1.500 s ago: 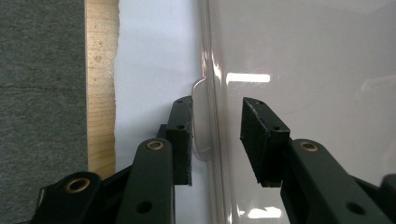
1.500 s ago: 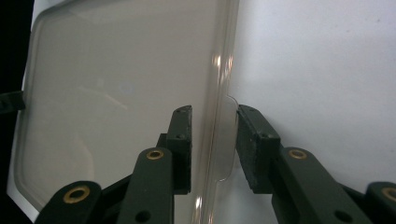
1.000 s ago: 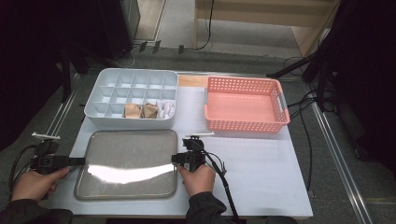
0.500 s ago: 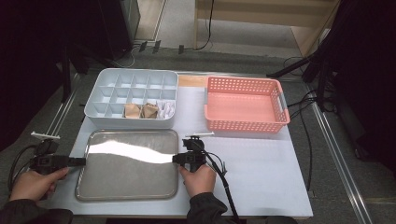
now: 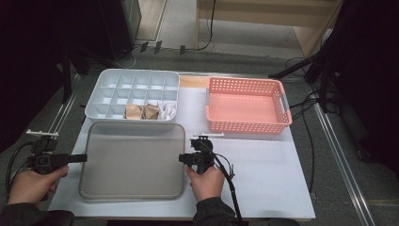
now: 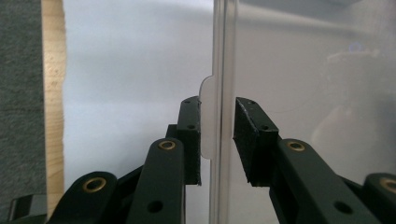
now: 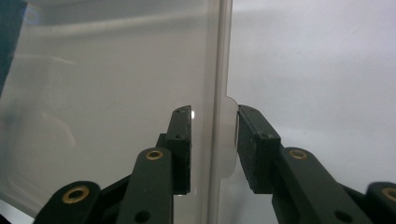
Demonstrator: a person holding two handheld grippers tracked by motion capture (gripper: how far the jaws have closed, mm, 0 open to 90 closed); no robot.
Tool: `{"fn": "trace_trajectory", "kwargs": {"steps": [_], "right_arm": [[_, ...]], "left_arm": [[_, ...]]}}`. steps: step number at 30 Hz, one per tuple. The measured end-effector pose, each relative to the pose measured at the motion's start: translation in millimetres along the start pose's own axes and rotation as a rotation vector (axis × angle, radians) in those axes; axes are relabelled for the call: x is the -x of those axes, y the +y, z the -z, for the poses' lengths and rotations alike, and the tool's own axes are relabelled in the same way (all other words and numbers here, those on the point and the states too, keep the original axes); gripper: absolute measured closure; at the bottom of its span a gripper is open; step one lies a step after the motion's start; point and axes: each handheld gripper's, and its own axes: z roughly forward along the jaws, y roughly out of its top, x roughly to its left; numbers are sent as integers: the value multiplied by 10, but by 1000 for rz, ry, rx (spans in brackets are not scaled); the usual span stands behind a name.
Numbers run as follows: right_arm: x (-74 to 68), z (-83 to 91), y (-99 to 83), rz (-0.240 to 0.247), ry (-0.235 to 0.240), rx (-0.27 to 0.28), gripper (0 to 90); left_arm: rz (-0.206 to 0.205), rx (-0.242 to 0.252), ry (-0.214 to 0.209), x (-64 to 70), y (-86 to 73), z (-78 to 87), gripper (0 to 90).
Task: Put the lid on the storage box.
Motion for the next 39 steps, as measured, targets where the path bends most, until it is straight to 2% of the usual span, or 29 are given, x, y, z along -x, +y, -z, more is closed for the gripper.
{"fn": "trace_trajectory", "kwargs": {"steps": [9,16,18,25,33,39], "right_arm": [[-30,125,114,19,-12,44,694],[-45,209,265,39,-15,69,700],[-65,230,317,46,-18,78,701],[-105,202,500,69,-22,77,699],[-133,194,751,83,-17,91,699],[-171,203,953,94,-24,103,698]], "left_arm": [[-34,43,18,109,111,28,734],[-34,61,4,134,228,24,733],[-40,67,12,149,276,32,732],[-55,81,42,188,437,79,733],[-36,102,30,179,610,79,733],[-44,112,49,223,804,109,733]]}}
